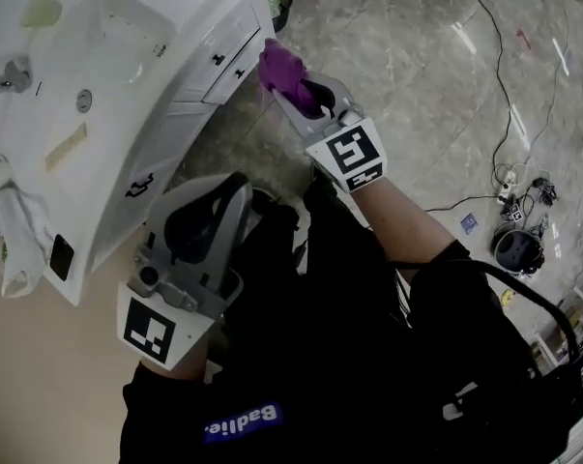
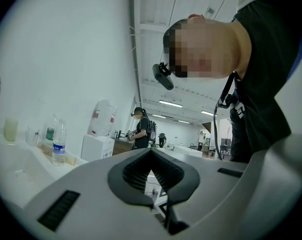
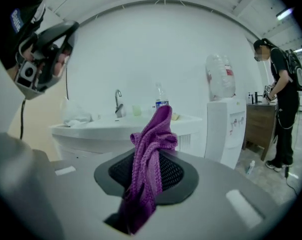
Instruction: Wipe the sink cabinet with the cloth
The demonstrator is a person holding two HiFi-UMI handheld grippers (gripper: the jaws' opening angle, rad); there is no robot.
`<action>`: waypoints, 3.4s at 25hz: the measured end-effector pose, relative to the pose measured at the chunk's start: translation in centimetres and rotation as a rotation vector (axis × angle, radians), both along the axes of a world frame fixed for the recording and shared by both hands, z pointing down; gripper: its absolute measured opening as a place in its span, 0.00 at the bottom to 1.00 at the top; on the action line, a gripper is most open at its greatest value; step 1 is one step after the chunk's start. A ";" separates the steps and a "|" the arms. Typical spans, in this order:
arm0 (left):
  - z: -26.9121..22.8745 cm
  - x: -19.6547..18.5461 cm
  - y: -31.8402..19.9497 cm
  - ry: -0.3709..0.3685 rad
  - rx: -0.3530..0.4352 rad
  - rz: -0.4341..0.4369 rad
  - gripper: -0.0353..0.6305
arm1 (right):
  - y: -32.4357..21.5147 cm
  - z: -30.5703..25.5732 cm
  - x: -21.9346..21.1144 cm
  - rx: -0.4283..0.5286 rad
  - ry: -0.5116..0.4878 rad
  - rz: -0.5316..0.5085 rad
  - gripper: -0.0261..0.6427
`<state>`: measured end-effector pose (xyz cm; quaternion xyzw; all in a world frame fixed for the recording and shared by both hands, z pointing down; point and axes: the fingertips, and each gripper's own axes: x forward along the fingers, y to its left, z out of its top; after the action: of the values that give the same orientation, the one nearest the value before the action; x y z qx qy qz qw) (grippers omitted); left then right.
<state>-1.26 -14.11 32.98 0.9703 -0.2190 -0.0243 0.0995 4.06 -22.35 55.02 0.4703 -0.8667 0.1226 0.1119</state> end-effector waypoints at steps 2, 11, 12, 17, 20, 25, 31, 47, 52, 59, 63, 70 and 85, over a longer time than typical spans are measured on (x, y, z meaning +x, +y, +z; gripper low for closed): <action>1.7 0.3 -0.7 -0.010 0.004 -0.004 0.04 | -2.7 3.4 0.5 -0.007 0.026 0.016 0.17; 6.7 -0.4 -1.8 -0.065 -0.044 -0.025 0.04 | -13.3 13.7 1.3 -0.041 0.178 0.054 0.17; 6.9 -0.5 -1.7 -0.070 -0.047 -0.025 0.04 | -14.2 14.3 1.2 -0.046 0.197 0.058 0.17; 7.6 -1.4 -1.7 -0.084 -0.052 -0.035 0.04 | -16.6 15.5 -0.4 -0.051 0.252 0.047 0.17; 8.0 -2.2 -1.5 -0.087 -0.059 -0.045 0.04 | -16.3 15.5 -3.0 -0.042 0.281 -0.008 0.17; 8.2 -3.2 -1.1 -0.077 -0.074 -0.061 0.04 | -14.2 15.5 -8.4 -0.029 0.310 -0.122 0.17; 7.7 -4.4 -0.1 -0.061 -0.078 -0.083 0.04 | -10.9 15.7 -13.7 -0.046 0.285 -0.201 0.17; 7.5 -5.9 0.8 -0.050 -0.080 -0.096 0.04 | -3.6 16.0 -20.0 -0.021 0.243 -0.434 0.17; 8.1 -5.7 0.7 -0.038 -0.086 -0.095 0.04 | -9.2 16.8 -9.5 -0.055 0.253 -0.201 0.17; 9.2 -5.2 0.4 -0.053 -0.107 -0.086 0.04 | -16.6 19.3 0.2 -0.161 0.273 0.065 0.17; 9.9 -6.0 0.4 -0.066 -0.117 -0.099 0.04 | -18.2 21.2 -0.3 -0.190 0.328 0.049 0.17; 10.6 -6.6 -0.1 -0.065 -0.138 -0.115 0.04 | -15.7 22.4 -7.5 -0.182 0.331 -0.101 0.17; 11.6 -7.2 0.0 -0.089 -0.167 -0.119 0.04 | -10.3 21.2 -17.0 -0.123 0.285 -0.209 0.17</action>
<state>-8.47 -14.13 44.54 0.9440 -0.2819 0.0315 0.1684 -12.94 -32.61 76.21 0.3828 -0.8770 0.0953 0.2743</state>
